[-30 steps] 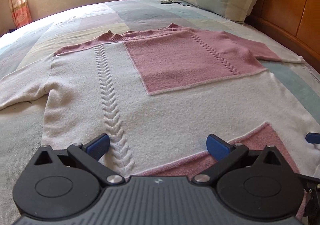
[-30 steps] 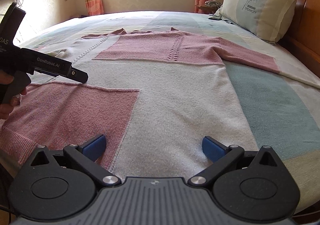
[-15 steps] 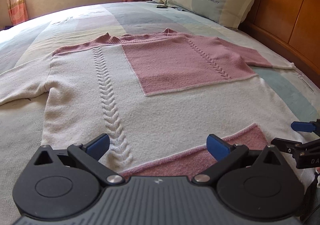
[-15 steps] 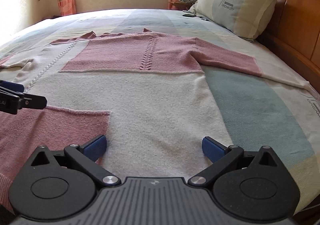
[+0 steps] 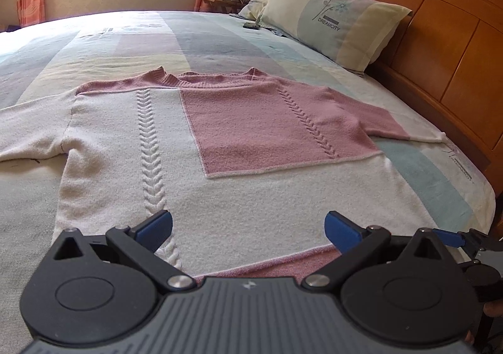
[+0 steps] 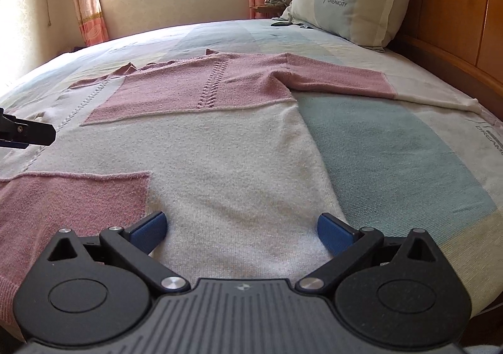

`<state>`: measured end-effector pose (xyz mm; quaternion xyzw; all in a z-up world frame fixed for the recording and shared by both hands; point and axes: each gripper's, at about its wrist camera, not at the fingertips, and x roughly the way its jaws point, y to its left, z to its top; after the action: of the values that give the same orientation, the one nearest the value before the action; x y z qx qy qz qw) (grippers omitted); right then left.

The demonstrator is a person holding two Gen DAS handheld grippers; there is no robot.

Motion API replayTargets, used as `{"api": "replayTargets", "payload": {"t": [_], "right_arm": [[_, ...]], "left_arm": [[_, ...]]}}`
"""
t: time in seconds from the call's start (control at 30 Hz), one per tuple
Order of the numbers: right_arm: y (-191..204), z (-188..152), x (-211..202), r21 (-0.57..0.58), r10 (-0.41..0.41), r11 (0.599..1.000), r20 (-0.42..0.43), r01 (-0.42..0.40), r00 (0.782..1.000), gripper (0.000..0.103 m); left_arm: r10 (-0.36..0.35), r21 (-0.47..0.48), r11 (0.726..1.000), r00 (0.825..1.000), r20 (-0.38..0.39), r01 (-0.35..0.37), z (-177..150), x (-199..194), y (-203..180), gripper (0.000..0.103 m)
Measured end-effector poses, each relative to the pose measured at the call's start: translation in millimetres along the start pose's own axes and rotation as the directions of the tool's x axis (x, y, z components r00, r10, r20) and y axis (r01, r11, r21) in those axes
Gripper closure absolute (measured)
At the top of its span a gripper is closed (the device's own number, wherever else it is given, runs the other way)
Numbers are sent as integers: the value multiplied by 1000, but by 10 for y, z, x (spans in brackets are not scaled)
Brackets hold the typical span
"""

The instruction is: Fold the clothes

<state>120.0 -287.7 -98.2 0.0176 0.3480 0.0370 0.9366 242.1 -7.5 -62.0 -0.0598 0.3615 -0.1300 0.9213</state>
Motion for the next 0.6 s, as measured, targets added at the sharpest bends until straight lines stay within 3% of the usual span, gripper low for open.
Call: {"api": "replayTargets", "payload": {"t": [0.33,0.43,0.6], "right_arm": [[57,-120,-81,-41,-26,999,61,29,998,0],[67,9,-96,-56,-18,998,23,19,1000,0],[52,385,-50,-90,60,994,37,-56,998,0]], "left_arm": [[11,28,1000,1000,-22,-11,48,139,-66,1],[-4,30,1000,1000,-26,5,75,191,-99,1],[8,61,998,999,-42,-5,71,299,-132,1]]}}
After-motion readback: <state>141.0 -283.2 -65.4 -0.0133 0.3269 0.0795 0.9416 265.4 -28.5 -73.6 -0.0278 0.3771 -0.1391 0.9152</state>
